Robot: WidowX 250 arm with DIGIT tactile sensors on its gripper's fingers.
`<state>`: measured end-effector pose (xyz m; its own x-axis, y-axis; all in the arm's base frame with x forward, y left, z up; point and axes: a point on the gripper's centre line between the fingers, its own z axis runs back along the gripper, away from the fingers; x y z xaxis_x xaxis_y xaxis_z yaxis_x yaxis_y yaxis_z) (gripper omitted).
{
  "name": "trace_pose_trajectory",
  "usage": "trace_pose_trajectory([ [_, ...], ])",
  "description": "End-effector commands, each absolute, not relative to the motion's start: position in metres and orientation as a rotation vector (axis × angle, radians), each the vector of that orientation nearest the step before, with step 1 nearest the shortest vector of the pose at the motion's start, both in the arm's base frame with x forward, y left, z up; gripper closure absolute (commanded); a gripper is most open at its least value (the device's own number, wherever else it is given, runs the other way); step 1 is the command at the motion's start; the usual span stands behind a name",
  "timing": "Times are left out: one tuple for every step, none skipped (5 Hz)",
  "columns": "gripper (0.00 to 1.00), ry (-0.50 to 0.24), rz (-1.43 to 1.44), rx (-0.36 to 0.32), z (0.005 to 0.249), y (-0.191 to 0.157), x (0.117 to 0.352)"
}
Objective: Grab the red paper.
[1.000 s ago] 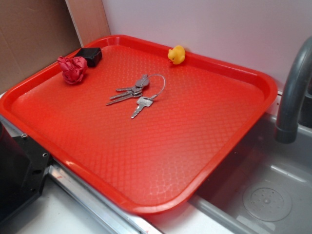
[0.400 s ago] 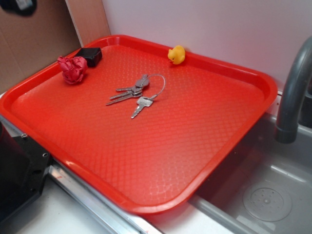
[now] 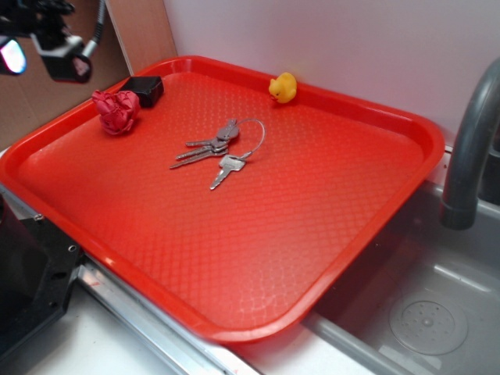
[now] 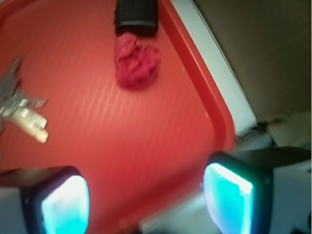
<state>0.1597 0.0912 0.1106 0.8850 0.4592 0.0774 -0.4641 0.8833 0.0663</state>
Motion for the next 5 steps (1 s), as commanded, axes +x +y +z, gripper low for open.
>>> trace_pose_trajectory([
  [0.00, -0.053, 0.481, 0.103, 0.076, 0.110, 0.180],
  [0.00, -0.032, 0.483, 0.093, 0.064, 0.115, 0.190],
  [0.00, -0.031, 0.485, 0.092, 0.054, 0.116, 0.202],
  [0.00, -0.034, 0.588, 0.057, 0.039, 0.106, 0.204],
  [0.00, -0.018, 0.584, 0.053, 0.029, 0.098, 0.206],
])
